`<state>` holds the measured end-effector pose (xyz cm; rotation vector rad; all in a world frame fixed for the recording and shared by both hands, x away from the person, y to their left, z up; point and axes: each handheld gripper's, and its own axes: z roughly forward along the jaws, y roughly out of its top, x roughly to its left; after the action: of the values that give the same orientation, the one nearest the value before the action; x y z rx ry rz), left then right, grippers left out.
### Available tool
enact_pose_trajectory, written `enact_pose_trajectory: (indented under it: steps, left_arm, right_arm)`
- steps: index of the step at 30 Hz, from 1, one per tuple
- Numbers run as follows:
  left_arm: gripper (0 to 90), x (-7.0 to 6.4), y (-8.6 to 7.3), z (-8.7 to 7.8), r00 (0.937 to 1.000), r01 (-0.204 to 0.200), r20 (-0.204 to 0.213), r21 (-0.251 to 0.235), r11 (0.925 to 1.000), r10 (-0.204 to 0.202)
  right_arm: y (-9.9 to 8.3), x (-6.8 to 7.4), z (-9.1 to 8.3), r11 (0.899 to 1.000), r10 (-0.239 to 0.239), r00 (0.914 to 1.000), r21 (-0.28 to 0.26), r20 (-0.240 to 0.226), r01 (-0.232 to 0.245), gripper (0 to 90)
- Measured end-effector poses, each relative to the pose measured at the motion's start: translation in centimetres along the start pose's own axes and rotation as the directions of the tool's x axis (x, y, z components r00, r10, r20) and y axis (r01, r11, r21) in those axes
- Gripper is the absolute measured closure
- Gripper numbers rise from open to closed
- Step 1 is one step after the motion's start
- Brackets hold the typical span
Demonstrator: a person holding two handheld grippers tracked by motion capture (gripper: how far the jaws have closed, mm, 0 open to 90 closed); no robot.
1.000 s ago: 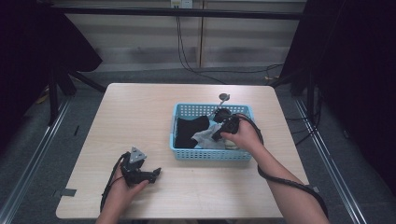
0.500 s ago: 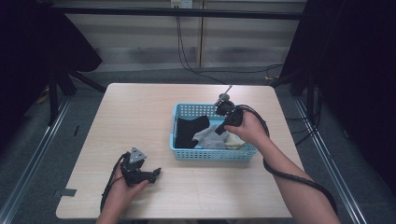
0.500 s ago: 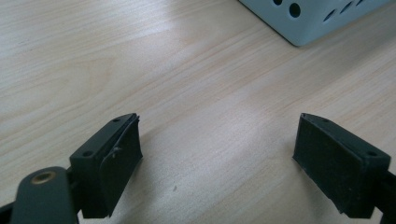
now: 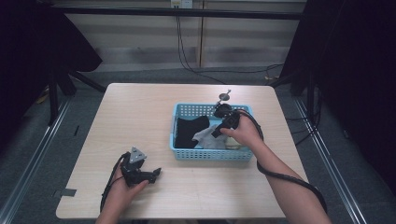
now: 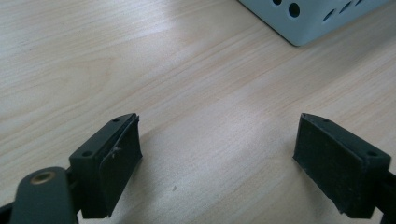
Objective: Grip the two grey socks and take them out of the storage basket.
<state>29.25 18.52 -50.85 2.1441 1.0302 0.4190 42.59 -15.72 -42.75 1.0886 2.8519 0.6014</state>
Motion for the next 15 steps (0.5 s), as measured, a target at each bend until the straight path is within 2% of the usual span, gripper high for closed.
enact_pose_trajectory:
  steps: [2,4,5,7,10,15]
  left_arm:
    - [14.2,0.0,0.0,0.0,1.0000,0.002,0.000,-0.001,1.0000,-0.002]
    - [14.2,0.0,0.0,0.0,1.0000,0.005,0.000,-0.003,1.0000,-0.005]
    - [14.2,-0.2,0.0,0.1,0.9997,0.023,-0.002,-0.017,0.9996,-0.023]
    - [14.2,-0.1,0.0,0.1,0.9998,0.019,-0.002,-0.016,0.9997,-0.019]
    - [14.2,-0.2,0.0,0.1,0.9998,0.021,0.001,-0.016,0.9996,-0.021]
    - [14.2,-0.2,0.0,0.1,0.9998,0.021,0.001,-0.017,0.9996,-0.021]
  right_arm:
    - [0.1,-0.1,0.4,1.000,0.002,0.9999,0.010,0.010,-0.002,64.9]
    - [0.1,-0.1,0.7,1.000,0.009,1.0000,0.002,-0.005,-0.009,65.2]
    - [0.1,-0.1,0.8,1.000,0.008,0.9999,0.004,-0.007,-0.008,65.2]
    - [0.0,0.1,1.2,1.000,0.008,0.9999,0.010,-0.011,-0.007,66.3]
    - [-0.1,0.3,1.6,1.000,-0.002,0.9995,0.013,-0.030,0.002,71.1]
    - [-0.1,0.5,1.5,1.000,-0.005,0.9985,0.030,-0.054,0.006,85.1]
